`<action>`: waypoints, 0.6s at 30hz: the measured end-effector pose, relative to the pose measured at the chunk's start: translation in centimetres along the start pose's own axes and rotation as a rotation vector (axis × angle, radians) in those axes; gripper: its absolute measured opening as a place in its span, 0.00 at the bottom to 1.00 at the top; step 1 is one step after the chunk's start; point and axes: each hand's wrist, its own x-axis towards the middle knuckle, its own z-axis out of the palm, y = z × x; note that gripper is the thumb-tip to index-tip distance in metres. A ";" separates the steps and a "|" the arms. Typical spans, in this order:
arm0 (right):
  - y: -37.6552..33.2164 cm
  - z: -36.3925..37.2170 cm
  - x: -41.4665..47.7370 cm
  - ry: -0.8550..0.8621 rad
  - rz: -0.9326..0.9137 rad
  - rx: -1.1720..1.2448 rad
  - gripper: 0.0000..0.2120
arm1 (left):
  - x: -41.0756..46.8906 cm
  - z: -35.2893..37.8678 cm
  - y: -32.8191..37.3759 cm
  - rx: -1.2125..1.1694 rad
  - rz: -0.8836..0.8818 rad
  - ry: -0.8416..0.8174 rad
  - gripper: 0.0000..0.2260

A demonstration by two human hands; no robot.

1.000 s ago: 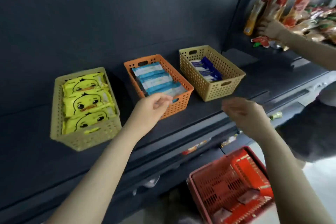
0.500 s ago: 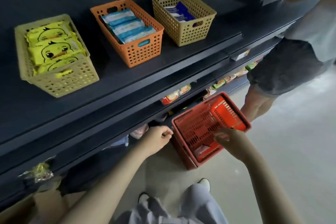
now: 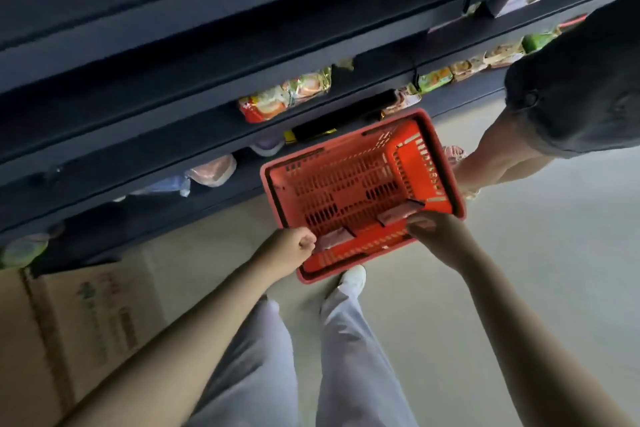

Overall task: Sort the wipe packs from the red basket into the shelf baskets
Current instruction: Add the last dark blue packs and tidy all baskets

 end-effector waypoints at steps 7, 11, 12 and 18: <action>10.2 4.6 16.1 -0.157 0.069 -0.096 0.10 | 14.7 8.7 -3.0 -0.027 -0.094 -0.064 0.08; 14.4 7.7 22.0 -0.286 0.051 -0.148 0.16 | 19.9 11.8 -4.7 0.079 -0.165 -0.110 0.10; 15.1 8.1 22.8 -0.317 0.050 -0.153 0.16 | 20.7 12.2 -4.9 0.077 -0.180 -0.121 0.12; 17.1 9.8 25.3 -0.519 -0.008 -0.223 0.18 | 22.4 13.2 -7.6 0.082 -0.295 -0.228 0.19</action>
